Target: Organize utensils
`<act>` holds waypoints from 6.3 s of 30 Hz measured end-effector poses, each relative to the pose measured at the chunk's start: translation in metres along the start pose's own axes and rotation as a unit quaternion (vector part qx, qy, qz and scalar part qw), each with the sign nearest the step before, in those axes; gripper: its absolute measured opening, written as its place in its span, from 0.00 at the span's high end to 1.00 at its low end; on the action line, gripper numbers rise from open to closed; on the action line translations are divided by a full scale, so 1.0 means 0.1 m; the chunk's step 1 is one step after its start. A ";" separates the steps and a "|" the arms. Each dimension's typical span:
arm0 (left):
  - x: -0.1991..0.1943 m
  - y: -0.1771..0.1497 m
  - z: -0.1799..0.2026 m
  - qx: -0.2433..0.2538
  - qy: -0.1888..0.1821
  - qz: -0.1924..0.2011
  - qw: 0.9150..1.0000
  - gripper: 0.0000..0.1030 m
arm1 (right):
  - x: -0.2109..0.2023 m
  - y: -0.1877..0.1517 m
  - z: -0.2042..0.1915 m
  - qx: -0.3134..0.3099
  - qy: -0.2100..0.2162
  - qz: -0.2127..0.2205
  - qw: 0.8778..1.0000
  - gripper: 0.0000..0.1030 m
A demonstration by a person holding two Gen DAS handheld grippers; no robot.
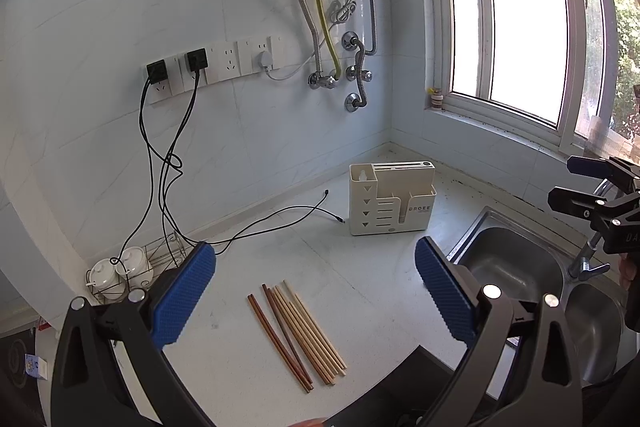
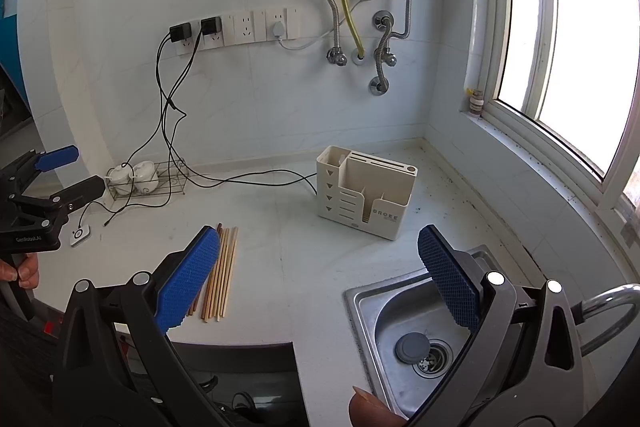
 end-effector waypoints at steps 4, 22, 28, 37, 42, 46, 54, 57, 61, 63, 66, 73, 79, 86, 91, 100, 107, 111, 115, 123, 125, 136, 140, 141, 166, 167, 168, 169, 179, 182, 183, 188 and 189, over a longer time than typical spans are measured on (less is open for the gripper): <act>0.00 0.01 0.00 0.000 0.000 0.000 1.000 0.05 | 0.00 0.00 0.00 0.000 0.000 0.001 1.000 0.08; -0.02 0.01 0.02 0.005 0.000 0.004 1.000 0.05 | -0.04 -0.01 -0.02 -0.001 0.003 0.005 1.000 0.08; -0.04 0.00 0.02 0.005 0.000 0.004 1.000 0.05 | -0.05 -0.02 -0.01 -0.001 0.003 0.005 1.000 0.08; -0.03 -0.05 0.02 0.000 0.003 -0.003 1.000 0.05 | 0.01 -0.02 -0.01 -0.001 0.010 -0.001 1.000 0.08; 0.09 -0.14 -0.05 -0.011 0.022 -0.025 0.999 0.05 | 0.15 -0.02 0.00 0.001 0.014 -0.010 1.000 0.08; 0.32 -0.30 -0.22 -0.029 0.070 -0.062 0.995 0.05 | 0.40 0.00 0.02 -0.002 0.008 -0.021 1.000 0.08; 0.84 -0.71 -0.58 -0.098 0.099 -0.138 0.981 0.05 | 1.16 -0.02 -0.04 0.002 0.042 -0.057 0.997 0.08; 1.03 -0.90 -0.67 -0.112 0.113 -0.158 0.974 0.05 | 1.49 -0.05 -0.17 -0.015 0.045 -0.074 0.996 0.08; 1.27 -1.14 -0.81 -0.138 0.102 -0.190 0.967 0.05 | 1.89 -0.12 -0.45 -0.035 0.056 -0.104 0.992 0.08; 1.38 -1.24 -0.90 -0.145 0.102 -0.202 0.963 0.05 | 2.04 -0.16 -0.59 -0.037 0.061 -0.119 0.990 0.08; 1.59 -1.39 -1.07 -0.163 0.090 -0.226 0.956 0.05 | 2.26 -0.20 -0.76 -0.025 0.050 -0.142 0.988 0.08; 2.20 -1.65 -1.23 -0.169 0.029 -0.270 0.947 0.05 | 2.78 -0.31 -1.05 0.026 0.031 -0.201 0.979 0.08; 2.55 -1.72 -1.30 -0.178 0.007 -0.284 0.942 0.05 | 3.15 -0.41 -1.22 0.057 0.028 -0.253 0.965 0.09; 2.88 -1.85 -1.32 -0.196 0.017 -0.326 0.925 0.05 | 3.45 -0.49 -1.26 0.026 0.040 -0.287 0.957 0.16; 3.04 -1.99 -1.42 -0.232 0.022 -0.357 0.905 0.05 | 3.61 -0.58 -1.18 0.013 0.047 -0.297 0.953 0.16; 3.27 -2.11 -1.50 -0.233 0.038 -0.396 0.887 0.07 | 3.69 -0.71 -1.22 -0.029 0.045 -0.312 0.949 0.19; 3.35 -2.12 -1.51 -0.226 0.049 -0.409 0.883 0.07 | 3.63 -0.64 -1.24 -0.048 0.040 -0.299 0.952 0.18; 3.44 -2.14 -1.49 -0.210 0.063 -0.424 0.879 0.08 | 3.63 -0.62 -1.26 -0.059 0.042 -0.295 0.953 0.18; 3.49 -2.14 -1.54 -0.219 0.068 -0.424 0.876 0.08 | 3.66 -0.68 -1.32 -0.067 0.047 -0.305 0.949 0.18; 3.56 -2.24 -1.59 -0.234 0.063 -0.435 0.867 0.08 | 3.76 -0.88 -1.52 -0.088 0.057 -0.332 0.937 0.24; 3.57 -2.25 -1.60 -0.232 0.062 -0.434 0.868 0.08 | 3.79 -0.92 -1.55 -0.094 0.055 -0.337 0.935 0.24; 3.52 -2.26 -1.64 -0.225 0.057 -0.439 0.868 0.08 | 4.00 -1.11 -1.70 -0.108 0.039 -0.382 0.917 0.38; 3.47 -2.27 -1.67 -0.229 0.060 -0.439 0.867 0.08 | 4.07 -1.18 -1.73 -0.109 0.031 -0.400 0.910 0.41; 3.46 -2.28 -1.69 -0.228 0.060 -0.439 0.867 0.08 | 4.07 -1.19 -1.74 -0.109 0.031 -0.402 0.909 0.41; 3.42 -2.30 -1.75 -0.222 0.057 -0.444 0.866 0.08 | 4.42 -1.23 -1.86 -0.075 0.017 -0.464 0.883 0.55; 3.42 -2.30 -1.75 -0.220 0.056 -0.446 0.866 0.08 | 4.43 -1.23 -1.85 -0.074 0.017 -0.464 0.882 0.56; 3.44 -2.29 -1.75 -0.219 0.054 -0.449 0.865 0.08 | 4.44 -1.23 -1.84 -0.073 0.017 -0.464 0.883 0.58; 3.44 -2.29 -1.75 -0.217 0.053 -0.452 0.864 0.08 | 4.46 -1.22 -1.83 -0.070 0.016 -0.465 0.883 0.61; 3.49 -2.13 -1.61 -0.202 0.041 -0.471 0.857 0.26 | 4.44 -1.19 -1.84 -0.089 0.019 -0.474 0.876 0.79; 3.49 -2.08 -1.54 -0.198 0.039 -0.476 0.856 0.38 | 4.42 -1.22 -1.83 -0.087 0.018 -0.477 0.874 0.86; 3.49 -2.07 -1.51 -0.197 0.038 -0.478 0.855 0.41 | 4.41 -1.22 -1.80 -0.087 0.019 -0.477 0.874 0.89; 3.50 -2.02 -1.42 -0.192 0.030 -0.494 0.848 0.51 | 4.43 -1.19 -1.75 -0.087 0.023 -0.481 0.872 0.93; 3.50 -2.02 -1.40 -0.191 0.029 -0.496 0.846 0.55 | 4.43 -1.19 -1.74 -0.087 0.024 -0.481 0.872 0.93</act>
Point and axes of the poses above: each gripper's, at about its wrist camera, not at the fingertips, and x roughly the way its jaws point, z to its right, y to its top, the point moved 5 cm from there along x, roughly the way its jaws point, and after that the axes turned 5 degrees about -z, right-handed, at the moved point
